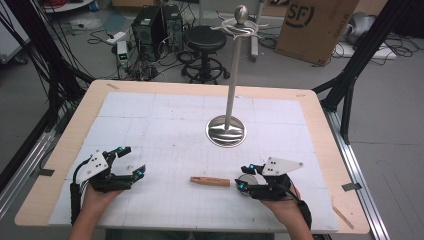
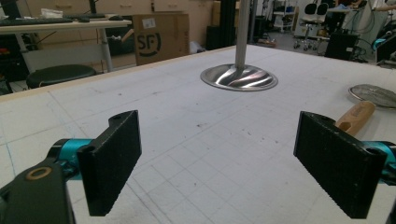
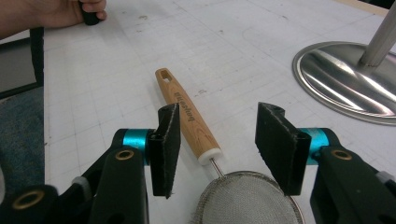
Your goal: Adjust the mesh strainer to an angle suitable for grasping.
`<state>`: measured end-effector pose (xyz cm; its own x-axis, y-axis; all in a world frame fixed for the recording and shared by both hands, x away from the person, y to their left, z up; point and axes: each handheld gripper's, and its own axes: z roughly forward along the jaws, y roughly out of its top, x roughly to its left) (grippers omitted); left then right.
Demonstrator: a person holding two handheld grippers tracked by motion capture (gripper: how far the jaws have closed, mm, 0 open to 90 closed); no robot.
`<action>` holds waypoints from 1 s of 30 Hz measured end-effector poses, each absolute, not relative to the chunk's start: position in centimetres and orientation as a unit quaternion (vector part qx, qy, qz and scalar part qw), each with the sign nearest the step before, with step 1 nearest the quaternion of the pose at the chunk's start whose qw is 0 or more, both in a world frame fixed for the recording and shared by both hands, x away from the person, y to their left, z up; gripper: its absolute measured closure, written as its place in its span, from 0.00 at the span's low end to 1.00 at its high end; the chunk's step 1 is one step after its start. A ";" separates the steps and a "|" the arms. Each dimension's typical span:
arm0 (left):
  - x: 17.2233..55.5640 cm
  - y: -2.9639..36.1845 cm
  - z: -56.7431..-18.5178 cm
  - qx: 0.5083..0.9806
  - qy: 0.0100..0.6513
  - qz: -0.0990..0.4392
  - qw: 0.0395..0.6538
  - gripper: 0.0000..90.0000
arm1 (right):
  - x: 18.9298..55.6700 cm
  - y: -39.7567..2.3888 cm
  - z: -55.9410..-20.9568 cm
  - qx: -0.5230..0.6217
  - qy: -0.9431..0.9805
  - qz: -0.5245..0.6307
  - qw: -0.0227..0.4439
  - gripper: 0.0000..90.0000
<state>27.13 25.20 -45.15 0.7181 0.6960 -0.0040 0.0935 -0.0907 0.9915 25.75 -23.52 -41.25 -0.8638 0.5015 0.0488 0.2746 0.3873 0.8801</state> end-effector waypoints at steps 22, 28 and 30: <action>27.2 25.3 -45.2 0.696 0.283 0.244 0.613 0.17 | 26.7 -22.7 -41.1 0.245 0.833 0.480 0.123 0.38; 27.2 25.2 -45.2 0.697 0.283 0.244 0.613 0.17 | 27.0 -21.8 -41.1 0.231 0.846 0.466 0.121 0.38; 27.1 25.2 -45.2 0.697 0.281 0.246 0.612 0.17 | 27.3 -21.5 -40.9 0.229 0.852 0.456 0.115 0.38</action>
<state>27.12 25.18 -45.16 0.7213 0.6926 -0.0015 0.0908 -0.0924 0.9916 27.25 -21.54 -40.91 -0.8684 0.4957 0.0132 0.2861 0.4793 0.8297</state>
